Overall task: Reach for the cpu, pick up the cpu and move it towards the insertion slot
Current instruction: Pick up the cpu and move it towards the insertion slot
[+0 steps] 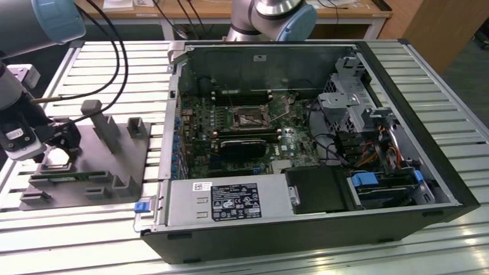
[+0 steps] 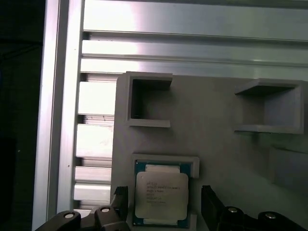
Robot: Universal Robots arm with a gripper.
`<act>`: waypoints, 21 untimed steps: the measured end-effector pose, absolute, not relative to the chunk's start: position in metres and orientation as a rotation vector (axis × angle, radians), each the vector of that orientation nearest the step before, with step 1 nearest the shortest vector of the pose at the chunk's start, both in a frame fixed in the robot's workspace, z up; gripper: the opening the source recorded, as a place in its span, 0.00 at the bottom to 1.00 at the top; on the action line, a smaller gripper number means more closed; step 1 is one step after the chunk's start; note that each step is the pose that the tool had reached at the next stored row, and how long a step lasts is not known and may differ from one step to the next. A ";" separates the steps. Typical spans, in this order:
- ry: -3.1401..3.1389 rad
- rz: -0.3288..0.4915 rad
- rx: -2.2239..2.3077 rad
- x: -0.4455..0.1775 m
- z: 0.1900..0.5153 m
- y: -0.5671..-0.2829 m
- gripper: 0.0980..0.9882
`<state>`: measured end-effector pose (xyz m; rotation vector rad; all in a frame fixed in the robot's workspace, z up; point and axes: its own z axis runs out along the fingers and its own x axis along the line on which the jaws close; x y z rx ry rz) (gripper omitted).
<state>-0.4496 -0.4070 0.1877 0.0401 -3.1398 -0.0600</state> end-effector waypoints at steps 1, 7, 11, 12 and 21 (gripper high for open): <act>-3.140 -0.060 0.040 -0.450 0.187 -0.407 0.68; -3.140 -0.059 0.040 -0.450 0.182 -0.407 0.68; -3.140 -0.060 0.040 -0.450 0.182 -0.407 0.68; -3.140 -0.060 0.040 -0.450 0.182 -0.407 0.68; -3.140 -0.059 0.040 -0.450 0.181 -0.407 0.57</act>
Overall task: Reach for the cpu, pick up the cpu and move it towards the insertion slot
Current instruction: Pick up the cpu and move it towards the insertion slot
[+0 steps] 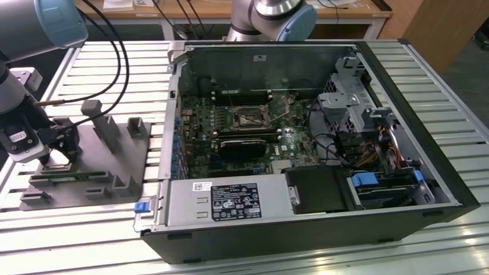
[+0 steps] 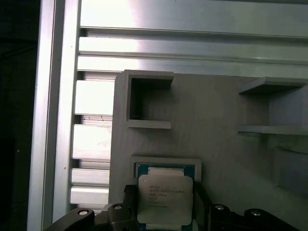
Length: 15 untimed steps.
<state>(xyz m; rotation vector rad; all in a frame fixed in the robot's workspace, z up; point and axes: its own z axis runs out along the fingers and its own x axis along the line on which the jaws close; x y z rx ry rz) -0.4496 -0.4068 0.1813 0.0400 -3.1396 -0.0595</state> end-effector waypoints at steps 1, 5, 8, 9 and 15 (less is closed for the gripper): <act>-3.140 -0.059 0.040 -0.450 0.181 -0.407 0.50; -3.140 -0.060 0.040 -0.450 0.181 -0.407 0.50; -3.140 -0.060 0.040 -0.450 0.181 -0.407 0.50; -3.140 -0.060 0.040 -0.450 0.182 -0.407 0.50; -3.140 -0.060 0.040 -0.450 0.188 -0.407 0.50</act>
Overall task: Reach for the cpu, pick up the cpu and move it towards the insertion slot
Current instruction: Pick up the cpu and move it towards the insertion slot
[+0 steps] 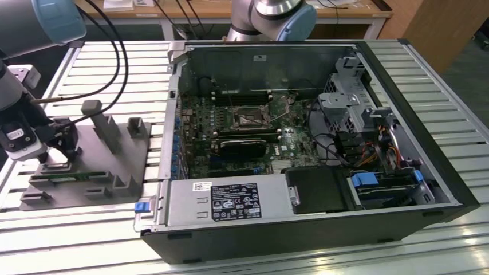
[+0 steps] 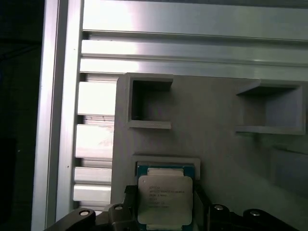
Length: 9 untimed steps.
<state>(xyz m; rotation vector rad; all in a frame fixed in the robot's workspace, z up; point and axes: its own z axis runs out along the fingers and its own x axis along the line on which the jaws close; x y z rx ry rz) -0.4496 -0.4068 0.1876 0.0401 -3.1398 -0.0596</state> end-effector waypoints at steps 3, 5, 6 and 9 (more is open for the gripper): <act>-3.140 -0.060 0.040 -0.450 0.190 -0.407 0.50; -3.140 -0.060 0.040 -0.450 0.192 -0.407 0.50; -3.140 -0.060 0.040 -0.450 0.193 -0.407 0.50; -3.140 -0.060 0.040 -0.450 0.195 -0.407 0.50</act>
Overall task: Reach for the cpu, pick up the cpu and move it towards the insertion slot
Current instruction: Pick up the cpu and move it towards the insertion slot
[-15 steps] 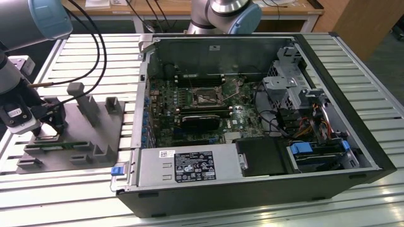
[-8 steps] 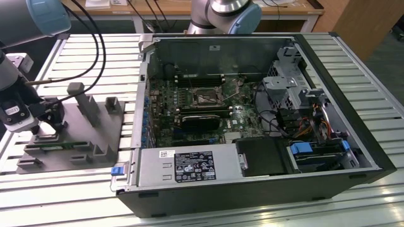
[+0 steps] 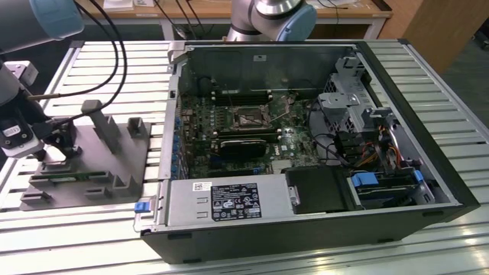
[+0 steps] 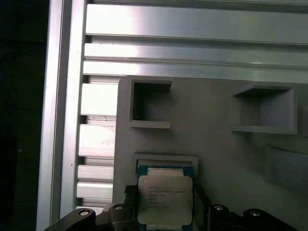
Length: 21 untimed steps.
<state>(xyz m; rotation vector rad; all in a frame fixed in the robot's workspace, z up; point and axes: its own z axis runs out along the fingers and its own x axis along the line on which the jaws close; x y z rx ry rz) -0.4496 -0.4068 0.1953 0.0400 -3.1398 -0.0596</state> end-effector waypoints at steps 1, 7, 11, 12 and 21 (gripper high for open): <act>-3.140 -0.060 0.040 -0.450 0.196 -0.407 0.50; -3.140 -0.060 0.040 -0.450 0.201 -0.407 0.50; -3.140 -0.060 0.040 -0.450 0.205 -0.407 0.50; -3.140 -0.060 0.040 -0.450 0.205 -0.407 0.50; -3.140 -0.060 0.040 -0.450 0.212 -0.407 0.50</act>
